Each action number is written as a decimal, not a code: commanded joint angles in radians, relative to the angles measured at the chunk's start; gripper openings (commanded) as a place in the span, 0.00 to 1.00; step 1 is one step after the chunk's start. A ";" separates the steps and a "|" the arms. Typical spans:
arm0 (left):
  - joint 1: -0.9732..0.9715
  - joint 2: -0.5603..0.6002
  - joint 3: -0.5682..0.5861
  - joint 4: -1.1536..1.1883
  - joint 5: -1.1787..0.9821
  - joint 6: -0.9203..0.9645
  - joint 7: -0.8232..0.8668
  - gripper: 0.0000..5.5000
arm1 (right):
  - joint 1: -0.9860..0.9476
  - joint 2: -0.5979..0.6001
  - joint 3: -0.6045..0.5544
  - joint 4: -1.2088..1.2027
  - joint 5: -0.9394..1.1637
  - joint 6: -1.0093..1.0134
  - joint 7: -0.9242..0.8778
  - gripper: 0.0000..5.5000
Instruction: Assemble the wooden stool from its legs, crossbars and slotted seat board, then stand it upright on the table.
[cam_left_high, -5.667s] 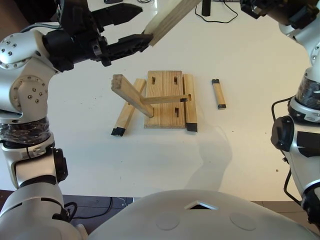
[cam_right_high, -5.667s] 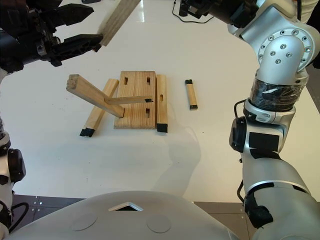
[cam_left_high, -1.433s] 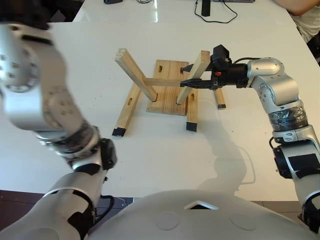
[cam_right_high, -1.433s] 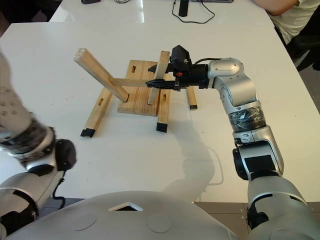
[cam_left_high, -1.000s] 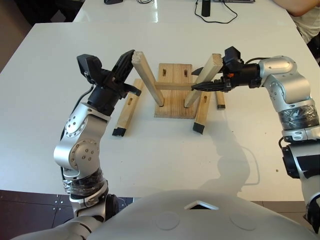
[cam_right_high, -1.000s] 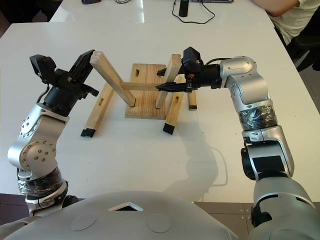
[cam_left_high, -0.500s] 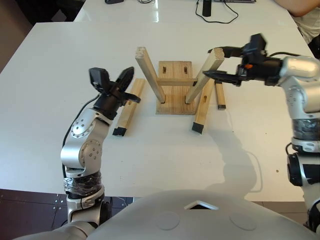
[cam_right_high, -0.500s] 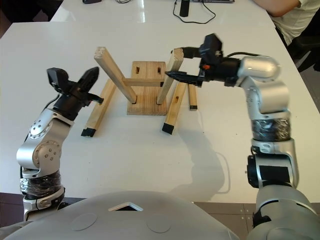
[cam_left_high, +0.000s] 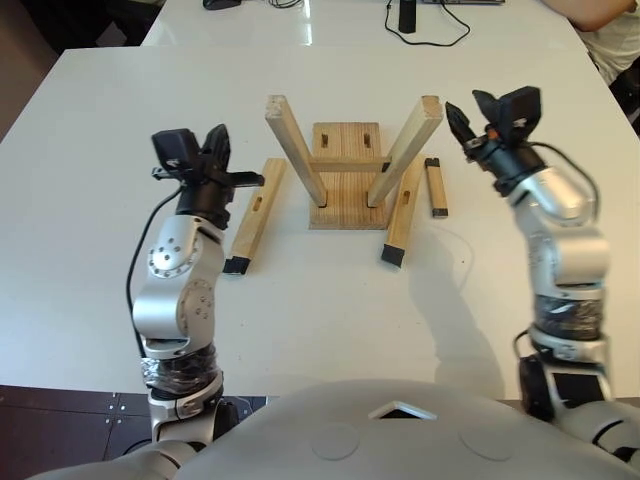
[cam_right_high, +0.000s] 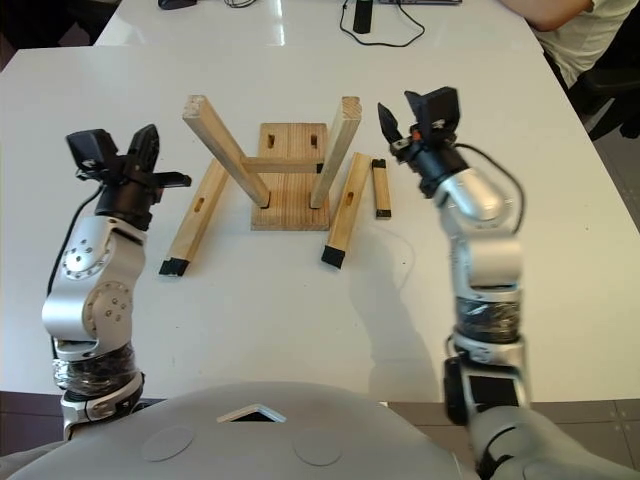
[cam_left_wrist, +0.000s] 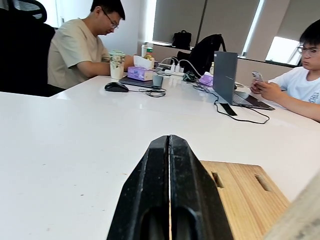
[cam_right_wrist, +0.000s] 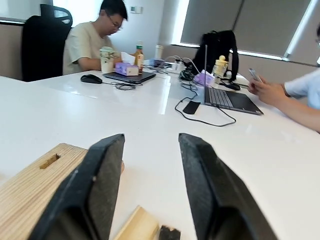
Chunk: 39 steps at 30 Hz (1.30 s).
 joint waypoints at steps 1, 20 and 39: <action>-0.039 -0.068 -0.175 -0.023 0.098 -0.036 0.039 0.00 | 0.056 0.219 0.156 -0.126 -0.160 0.084 -0.280 0.26; 0.021 -0.069 -0.016 -0.082 0.212 -0.057 0.107 0.00 | 0.113 0.150 0.025 -0.373 -0.244 0.229 -0.250 0.00; -0.058 -0.080 -0.303 0.086 0.191 -0.042 -0.115 0.00 | 0.057 0.167 0.290 -0.159 -0.228 0.205 -0.130 0.00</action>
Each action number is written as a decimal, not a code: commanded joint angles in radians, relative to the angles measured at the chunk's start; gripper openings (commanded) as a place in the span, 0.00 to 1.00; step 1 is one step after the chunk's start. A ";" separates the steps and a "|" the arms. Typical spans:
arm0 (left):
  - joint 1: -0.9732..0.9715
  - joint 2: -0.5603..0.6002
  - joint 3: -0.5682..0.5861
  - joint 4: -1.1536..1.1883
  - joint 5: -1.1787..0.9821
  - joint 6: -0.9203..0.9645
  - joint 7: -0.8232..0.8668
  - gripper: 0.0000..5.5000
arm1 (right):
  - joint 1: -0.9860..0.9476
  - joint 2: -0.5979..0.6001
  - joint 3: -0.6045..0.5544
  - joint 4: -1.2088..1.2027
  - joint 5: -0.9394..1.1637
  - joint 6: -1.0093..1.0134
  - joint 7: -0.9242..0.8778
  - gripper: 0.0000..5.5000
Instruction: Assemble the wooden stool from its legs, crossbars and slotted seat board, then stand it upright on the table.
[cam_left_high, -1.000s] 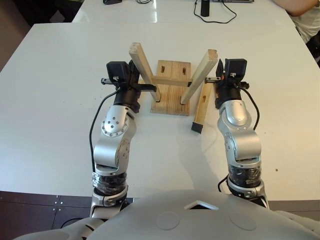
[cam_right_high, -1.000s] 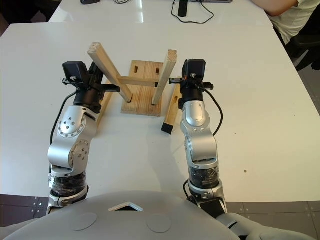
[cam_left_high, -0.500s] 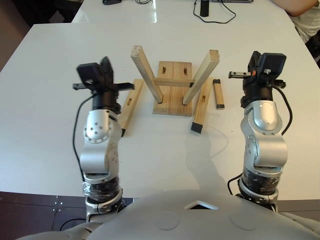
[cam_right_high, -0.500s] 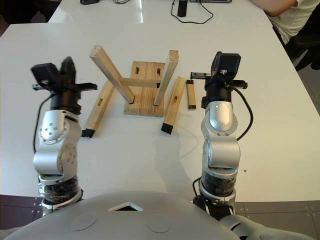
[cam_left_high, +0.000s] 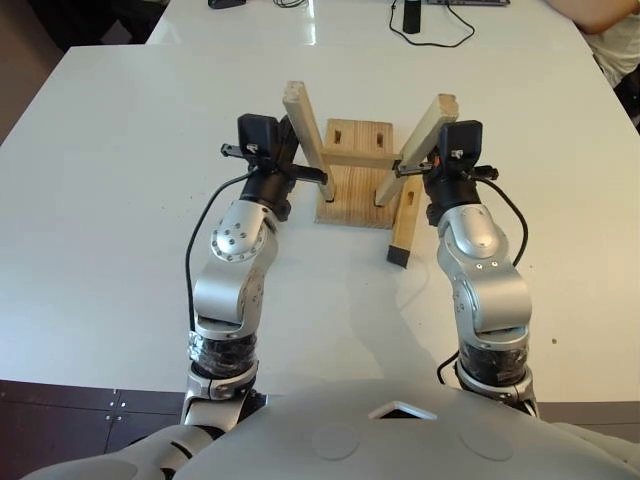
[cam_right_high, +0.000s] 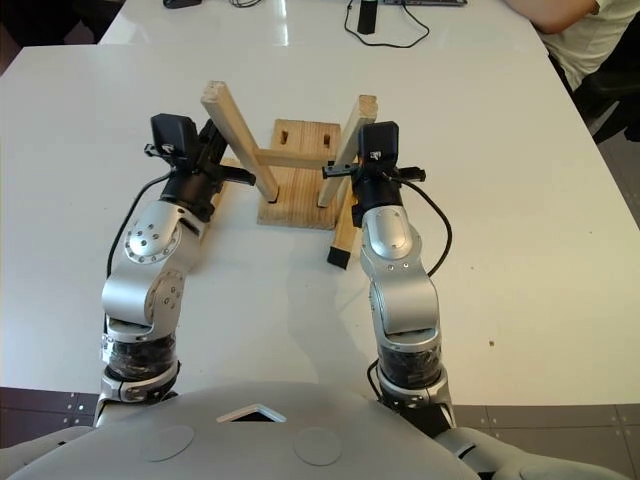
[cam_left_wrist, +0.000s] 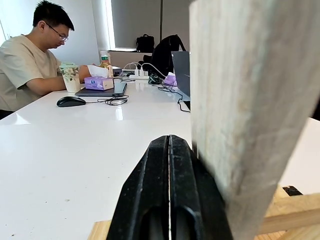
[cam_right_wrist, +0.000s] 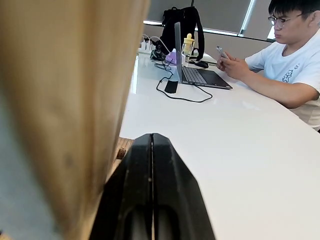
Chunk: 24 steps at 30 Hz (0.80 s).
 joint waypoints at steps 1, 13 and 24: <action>0.035 0.013 -0.066 0.004 -0.003 -0.016 -0.057 0.00 | -0.039 -0.029 0.035 0.075 0.048 -0.071 0.101 0.00; -0.320 0.111 0.514 0.020 -0.368 0.175 0.040 0.00 | -0.468 -0.234 -0.487 0.284 0.444 -0.070 0.312 0.00; -0.700 0.169 0.545 0.189 -0.915 0.530 0.069 0.00 | -0.653 -0.284 -0.421 0.218 0.755 0.096 0.508 0.00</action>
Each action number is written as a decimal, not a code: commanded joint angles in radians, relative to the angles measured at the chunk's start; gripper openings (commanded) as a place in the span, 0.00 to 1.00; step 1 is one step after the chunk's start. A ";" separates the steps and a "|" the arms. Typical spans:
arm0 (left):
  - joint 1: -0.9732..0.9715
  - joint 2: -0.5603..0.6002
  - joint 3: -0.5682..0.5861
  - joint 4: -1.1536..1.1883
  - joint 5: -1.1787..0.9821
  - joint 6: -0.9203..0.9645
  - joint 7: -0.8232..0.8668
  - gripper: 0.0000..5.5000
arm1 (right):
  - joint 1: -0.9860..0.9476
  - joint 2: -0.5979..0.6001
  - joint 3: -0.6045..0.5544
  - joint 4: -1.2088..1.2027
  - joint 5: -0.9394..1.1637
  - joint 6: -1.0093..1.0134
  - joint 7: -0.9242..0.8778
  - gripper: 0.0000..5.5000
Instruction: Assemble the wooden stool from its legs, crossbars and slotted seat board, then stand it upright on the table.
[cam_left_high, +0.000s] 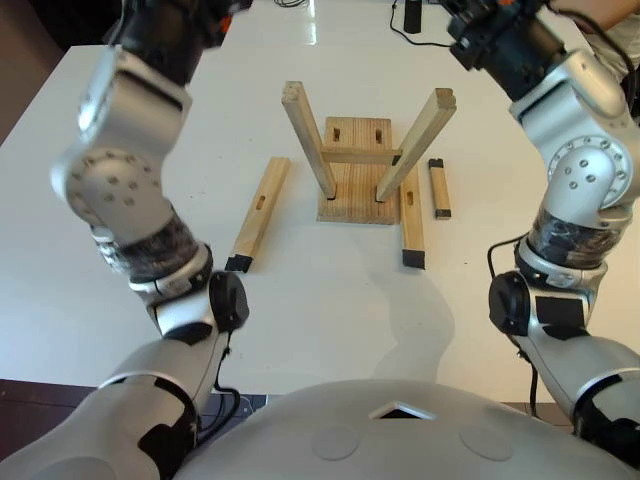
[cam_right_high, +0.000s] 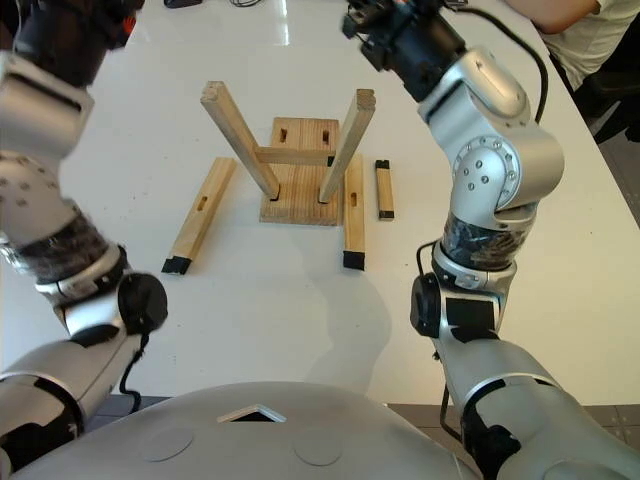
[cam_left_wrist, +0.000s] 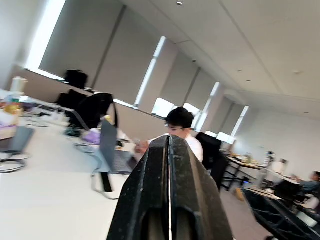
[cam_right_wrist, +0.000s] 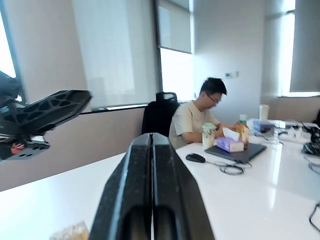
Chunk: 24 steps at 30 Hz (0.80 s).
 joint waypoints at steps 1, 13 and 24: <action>0.048 0.003 -0.021 0.068 -0.047 0.073 0.044 0.00 | 0.039 -0.042 0.001 0.013 -0.001 -0.002 -0.007 0.00; 0.327 -0.051 -0.179 0.121 0.021 0.012 -0.039 0.00 | 0.329 -0.065 0.200 0.090 -0.085 -0.119 0.052 0.00; 0.447 0.133 0.097 -0.001 -0.174 -0.080 -0.093 0.00 | 0.268 -0.293 0.151 0.409 -0.164 -0.319 0.267 0.00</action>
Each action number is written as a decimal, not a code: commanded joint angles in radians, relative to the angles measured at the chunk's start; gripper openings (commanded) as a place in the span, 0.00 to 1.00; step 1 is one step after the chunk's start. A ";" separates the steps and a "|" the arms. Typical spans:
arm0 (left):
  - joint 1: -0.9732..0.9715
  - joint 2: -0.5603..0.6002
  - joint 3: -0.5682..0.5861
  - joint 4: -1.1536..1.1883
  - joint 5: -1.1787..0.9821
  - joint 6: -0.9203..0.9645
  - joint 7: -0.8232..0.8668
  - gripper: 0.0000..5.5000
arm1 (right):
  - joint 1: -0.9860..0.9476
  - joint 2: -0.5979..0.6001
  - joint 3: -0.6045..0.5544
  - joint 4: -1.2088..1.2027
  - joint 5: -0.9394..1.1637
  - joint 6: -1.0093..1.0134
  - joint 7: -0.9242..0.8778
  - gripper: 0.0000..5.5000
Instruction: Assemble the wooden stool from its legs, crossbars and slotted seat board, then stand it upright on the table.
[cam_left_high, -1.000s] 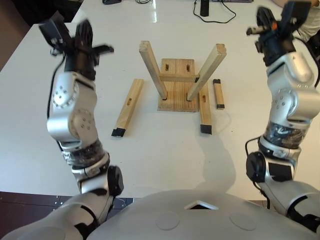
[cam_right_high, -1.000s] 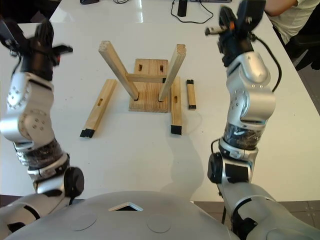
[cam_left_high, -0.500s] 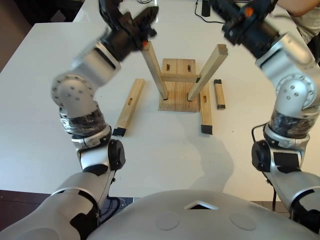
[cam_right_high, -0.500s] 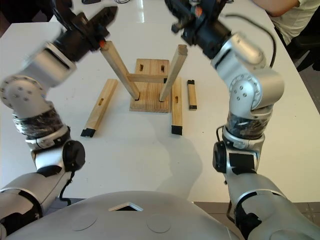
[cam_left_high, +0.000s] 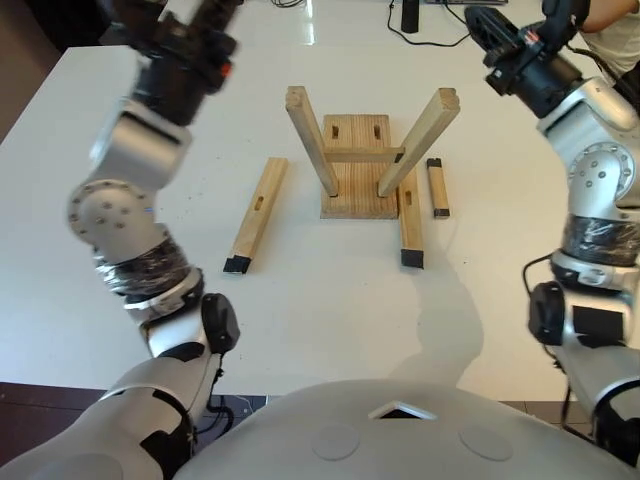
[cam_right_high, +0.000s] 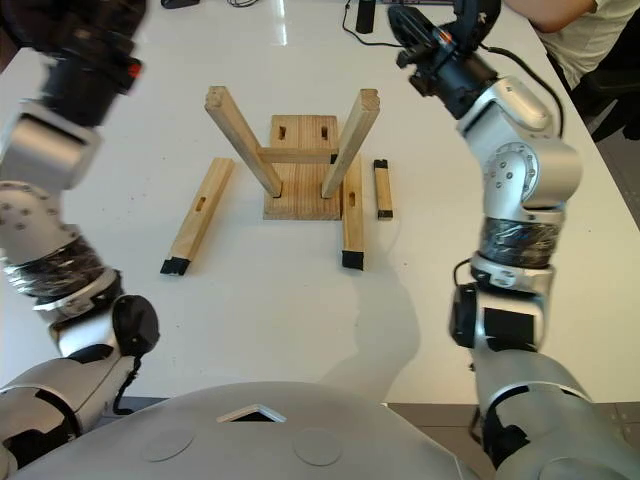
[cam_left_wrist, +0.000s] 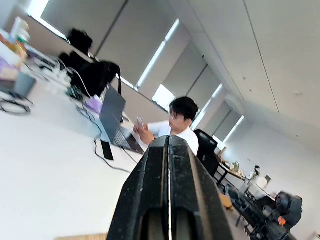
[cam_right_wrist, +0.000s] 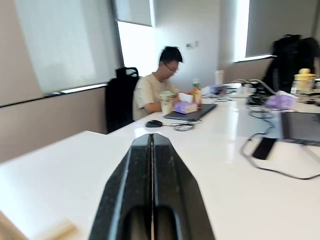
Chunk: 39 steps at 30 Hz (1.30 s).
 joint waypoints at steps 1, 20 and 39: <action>0.219 0.097 0.008 -0.024 -0.010 0.044 -0.119 0.00 | 0.133 -0.046 0.157 0.052 -0.061 -0.100 0.222 0.00; 0.880 0.179 -0.380 -0.212 0.297 -0.120 -0.562 0.00 | 0.294 0.191 0.548 -0.234 -0.098 -0.008 0.272 0.00; 0.927 0.284 -0.641 -0.056 0.530 -0.200 -0.778 0.00 | -0.357 0.299 0.527 1.149 -0.543 -0.635 0.166 0.00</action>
